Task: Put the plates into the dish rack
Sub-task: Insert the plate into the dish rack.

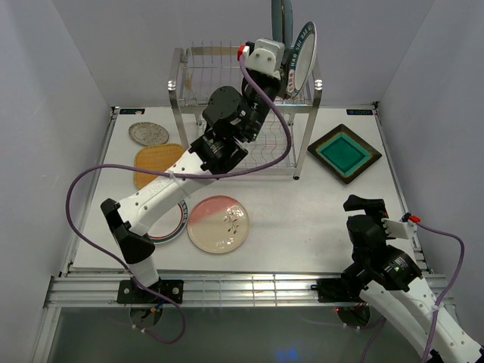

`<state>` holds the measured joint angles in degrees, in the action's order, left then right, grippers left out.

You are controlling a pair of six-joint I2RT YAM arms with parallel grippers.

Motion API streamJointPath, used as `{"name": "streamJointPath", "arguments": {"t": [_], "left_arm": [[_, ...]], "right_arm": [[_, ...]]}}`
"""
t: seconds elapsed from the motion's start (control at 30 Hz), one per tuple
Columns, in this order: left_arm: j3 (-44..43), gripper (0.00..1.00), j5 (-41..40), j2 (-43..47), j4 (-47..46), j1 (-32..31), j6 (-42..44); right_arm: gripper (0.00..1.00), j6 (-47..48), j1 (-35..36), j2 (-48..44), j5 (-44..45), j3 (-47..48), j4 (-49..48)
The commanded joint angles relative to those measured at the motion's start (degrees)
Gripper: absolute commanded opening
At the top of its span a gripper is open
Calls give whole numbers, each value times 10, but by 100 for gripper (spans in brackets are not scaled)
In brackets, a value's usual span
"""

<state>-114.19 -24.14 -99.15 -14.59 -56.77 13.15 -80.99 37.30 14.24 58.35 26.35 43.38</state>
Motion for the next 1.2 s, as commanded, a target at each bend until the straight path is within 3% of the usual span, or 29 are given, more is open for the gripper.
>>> {"name": "streamJointPath", "arguments": {"t": [0.0, 0.23, 0.43, 1.17], "left_arm": [[-56, 0, 83, 10, -40, 35, -60], [-84, 0, 144, -17, -18, 93, -121], [-103, 0, 169, -49, -14, 100, -127], [-103, 0, 81, -91, -11, 100, -146]], "right_arm": [[90, -13, 1, 5, 20, -6, -14], [90, -7, 1, 1, 19, -9, -19], [90, -5, 1, -2, 25, -13, -19], [90, 0, 1, -9, 21, -24, -25]]}}
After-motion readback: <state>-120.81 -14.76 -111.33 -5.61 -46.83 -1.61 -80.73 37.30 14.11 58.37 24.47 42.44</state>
